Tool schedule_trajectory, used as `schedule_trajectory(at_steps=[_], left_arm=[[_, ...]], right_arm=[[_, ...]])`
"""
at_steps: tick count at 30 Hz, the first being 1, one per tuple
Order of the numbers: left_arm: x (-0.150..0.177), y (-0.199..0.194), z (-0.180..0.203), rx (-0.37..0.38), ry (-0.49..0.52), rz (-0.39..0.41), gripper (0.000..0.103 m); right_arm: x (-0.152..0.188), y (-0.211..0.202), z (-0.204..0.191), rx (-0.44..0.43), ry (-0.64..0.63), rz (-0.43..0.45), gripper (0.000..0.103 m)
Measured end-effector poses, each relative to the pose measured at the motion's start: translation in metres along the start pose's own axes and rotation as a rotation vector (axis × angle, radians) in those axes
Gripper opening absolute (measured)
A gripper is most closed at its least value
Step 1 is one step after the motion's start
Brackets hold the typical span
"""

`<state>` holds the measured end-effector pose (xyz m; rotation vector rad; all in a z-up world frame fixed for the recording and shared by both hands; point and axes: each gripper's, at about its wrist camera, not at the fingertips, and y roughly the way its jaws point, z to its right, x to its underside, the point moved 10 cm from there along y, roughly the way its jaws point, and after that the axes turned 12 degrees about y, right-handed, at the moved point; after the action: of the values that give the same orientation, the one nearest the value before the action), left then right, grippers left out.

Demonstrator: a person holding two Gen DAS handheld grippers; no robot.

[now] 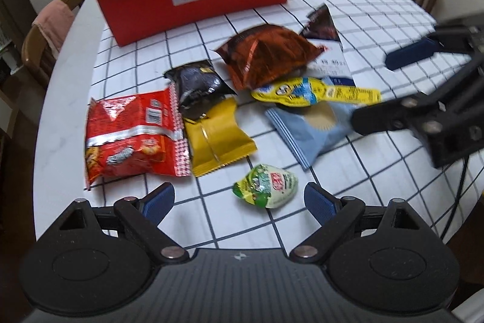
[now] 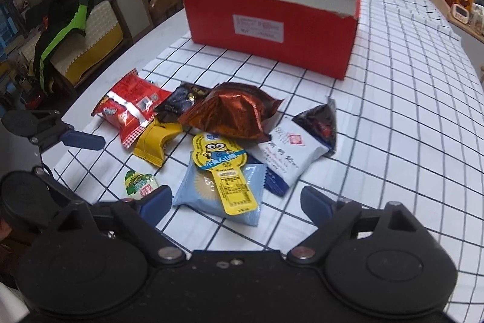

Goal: Organize snacks
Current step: 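Grasp the green egg-shaped snack with left tool while right tool grasps Minion packet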

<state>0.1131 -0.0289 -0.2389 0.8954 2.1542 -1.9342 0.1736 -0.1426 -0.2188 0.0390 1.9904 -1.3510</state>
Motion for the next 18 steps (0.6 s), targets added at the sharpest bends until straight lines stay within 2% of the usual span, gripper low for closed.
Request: schedule_trajectory(at_steps=[7, 10, 12, 16, 18], left_arm=[[-0.003, 0.004, 0.013, -0.008, 0.063, 0.011, 0.091], [-0.003, 0.006, 0.016, -0.008, 0.066, 0.003, 0.085], [-0.003, 0.009, 0.017, -0.008, 0.067, -0.003, 0.077], [-0.006, 0.010, 0.018, -0.011, 0.072, 0.002, 0.075], [-0.006, 0.010, 0.019, -0.002, 0.068, 0.004, 0.070]], right_arm=[[-0.009, 0.027, -0.007, -0.001, -0.015, -0.021, 0.078], [-0.010, 0.037, -0.011, -0.011, -0.019, -0.038, 0.075], [-0.010, 0.042, -0.012, -0.002, -0.027, -0.043, 0.073], [-0.010, 0.048, -0.012, 0.004, -0.028, -0.049, 0.069], [-0.011, 0.050, -0.012, 0.003, -0.028, -0.050, 0.067]])
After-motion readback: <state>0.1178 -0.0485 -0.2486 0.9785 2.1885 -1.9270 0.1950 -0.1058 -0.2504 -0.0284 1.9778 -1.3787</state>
